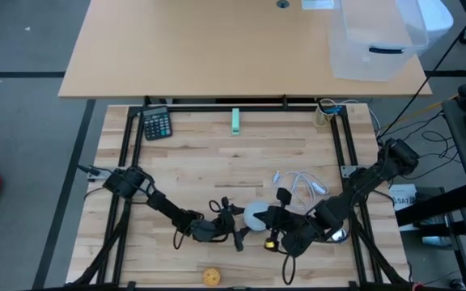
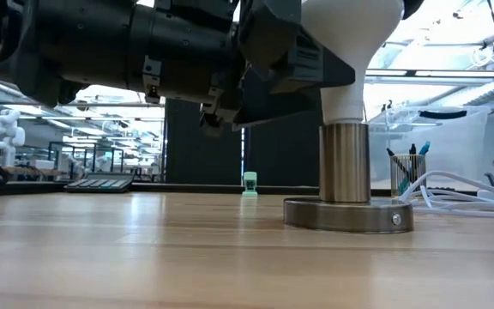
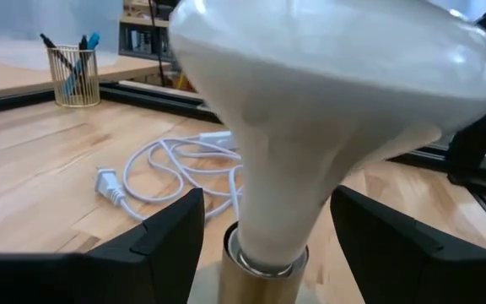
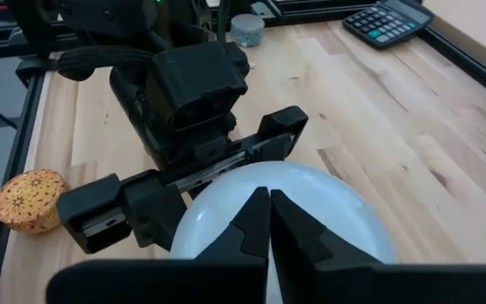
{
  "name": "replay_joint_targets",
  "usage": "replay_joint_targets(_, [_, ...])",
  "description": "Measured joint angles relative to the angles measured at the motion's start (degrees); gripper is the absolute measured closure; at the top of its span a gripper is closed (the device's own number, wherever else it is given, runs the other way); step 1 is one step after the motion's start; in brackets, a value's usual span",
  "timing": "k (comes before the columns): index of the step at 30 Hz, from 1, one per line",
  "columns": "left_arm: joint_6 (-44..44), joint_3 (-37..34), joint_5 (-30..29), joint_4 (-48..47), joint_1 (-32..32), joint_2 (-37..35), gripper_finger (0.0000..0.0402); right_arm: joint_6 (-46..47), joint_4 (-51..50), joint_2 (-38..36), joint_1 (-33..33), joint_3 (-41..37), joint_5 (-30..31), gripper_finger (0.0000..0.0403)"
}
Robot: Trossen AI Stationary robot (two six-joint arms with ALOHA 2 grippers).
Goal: Screw lightbulb
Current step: Insert the white lightbulb into the silver lamp
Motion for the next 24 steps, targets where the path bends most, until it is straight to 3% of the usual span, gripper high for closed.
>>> replay_joint_targets(12, [-0.4,1.15,5.15,-0.35,1.58,0.0,0.0143,6.17,-0.89,0.1,1.1,-0.04,2.49,0.0403])
replay_joint_targets(24, [0.22,4.72,4.97,-7.75,1.93,0.0,0.0143,11.47,-3.03,0.13,1.47,-0.09,5.04,0.0403])
